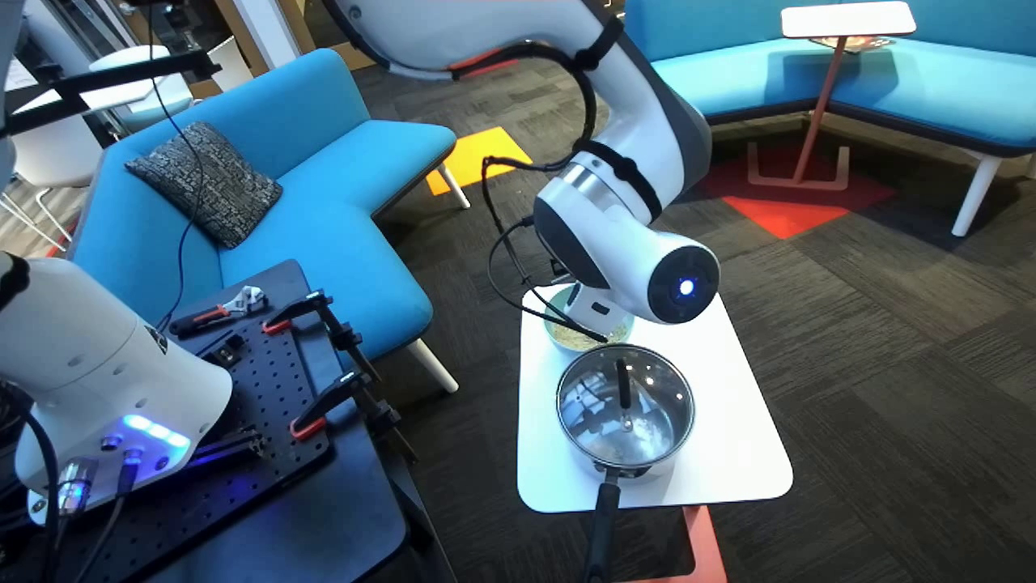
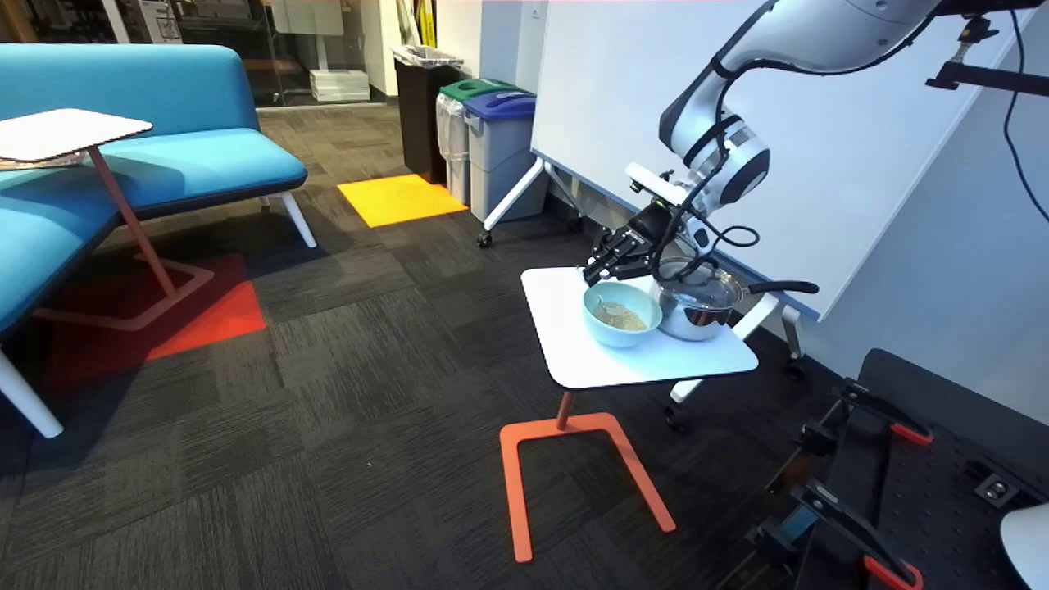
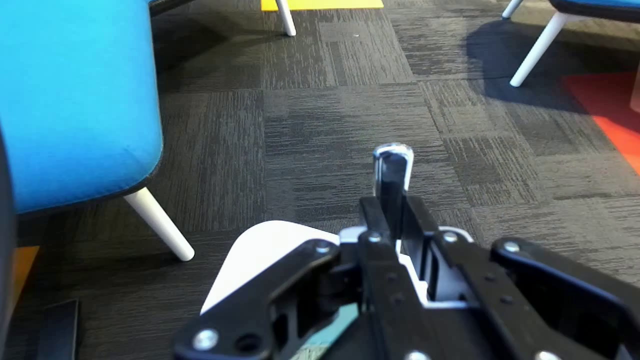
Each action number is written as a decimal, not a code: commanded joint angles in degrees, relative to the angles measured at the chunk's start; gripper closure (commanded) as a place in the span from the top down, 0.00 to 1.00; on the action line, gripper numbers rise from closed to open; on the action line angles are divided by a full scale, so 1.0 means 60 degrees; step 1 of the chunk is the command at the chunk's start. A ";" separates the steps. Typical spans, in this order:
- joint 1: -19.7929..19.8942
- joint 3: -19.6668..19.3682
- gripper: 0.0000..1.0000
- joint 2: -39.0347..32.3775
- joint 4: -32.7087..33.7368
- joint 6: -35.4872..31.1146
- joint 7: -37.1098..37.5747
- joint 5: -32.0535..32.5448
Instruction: Put the spoon in the blue bowl
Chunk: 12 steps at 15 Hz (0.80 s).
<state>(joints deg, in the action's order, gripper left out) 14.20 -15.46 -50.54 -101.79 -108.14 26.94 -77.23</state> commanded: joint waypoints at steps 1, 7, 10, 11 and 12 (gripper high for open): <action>-0.0149 0.0081 0.04 0.0131 -0.0181 -0.0365 0.0592 0.0283; -0.0447 0.0032 0.04 0.0003 -0.0174 -0.1063 0.1423 0.0662; -0.0523 0.0050 0.49 0.0029 -0.0193 -0.1321 0.1724 0.0901; -0.0540 0.0060 0.55 0.0050 -0.0203 -0.1397 0.1799 0.0969; -0.0551 0.0056 0.64 0.0103 -0.0242 -0.1440 0.1820 0.1045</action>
<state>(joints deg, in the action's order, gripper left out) 11.40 -15.36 -51.63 -101.90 -114.82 35.56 -72.73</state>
